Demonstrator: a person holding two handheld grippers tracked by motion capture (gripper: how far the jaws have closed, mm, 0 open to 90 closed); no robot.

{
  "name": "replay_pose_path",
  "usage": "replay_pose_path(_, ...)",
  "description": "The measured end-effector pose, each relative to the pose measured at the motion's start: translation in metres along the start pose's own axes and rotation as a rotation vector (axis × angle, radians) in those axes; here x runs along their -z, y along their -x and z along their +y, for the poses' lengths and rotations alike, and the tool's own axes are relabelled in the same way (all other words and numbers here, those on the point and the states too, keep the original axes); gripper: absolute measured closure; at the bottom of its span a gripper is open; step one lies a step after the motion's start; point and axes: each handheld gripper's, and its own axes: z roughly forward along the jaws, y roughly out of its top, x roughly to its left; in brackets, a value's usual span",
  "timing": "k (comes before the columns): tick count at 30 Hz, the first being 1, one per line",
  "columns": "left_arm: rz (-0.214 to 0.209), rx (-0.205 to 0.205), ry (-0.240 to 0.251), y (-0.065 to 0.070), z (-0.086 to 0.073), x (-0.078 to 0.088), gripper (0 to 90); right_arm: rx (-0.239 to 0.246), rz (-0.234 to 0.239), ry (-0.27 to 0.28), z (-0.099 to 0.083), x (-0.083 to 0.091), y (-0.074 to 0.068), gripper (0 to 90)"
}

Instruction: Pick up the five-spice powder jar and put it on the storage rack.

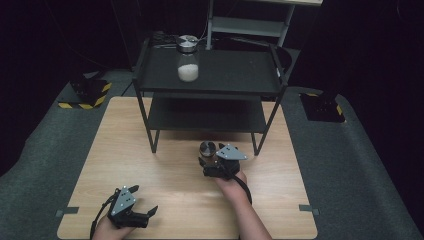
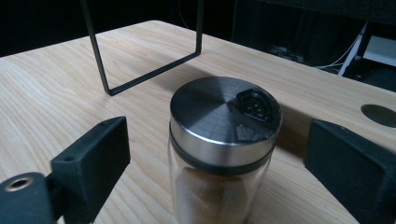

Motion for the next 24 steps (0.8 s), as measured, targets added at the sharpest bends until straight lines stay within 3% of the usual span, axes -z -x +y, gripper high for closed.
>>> replay_pose_path(10, -0.005, 0.014, 0.004, -0.001, -0.001, 0.0, 0.8, -0.056, 0.02, 0.031, -0.01, -0.012, 0.012, 20.0)
replay_pose_path(24, -0.003, 0.015, 0.003, -0.001, -0.001, 0.0, 0.8, -0.064, 0.06, 0.057, -0.019, -0.019, 0.019, 29.1)
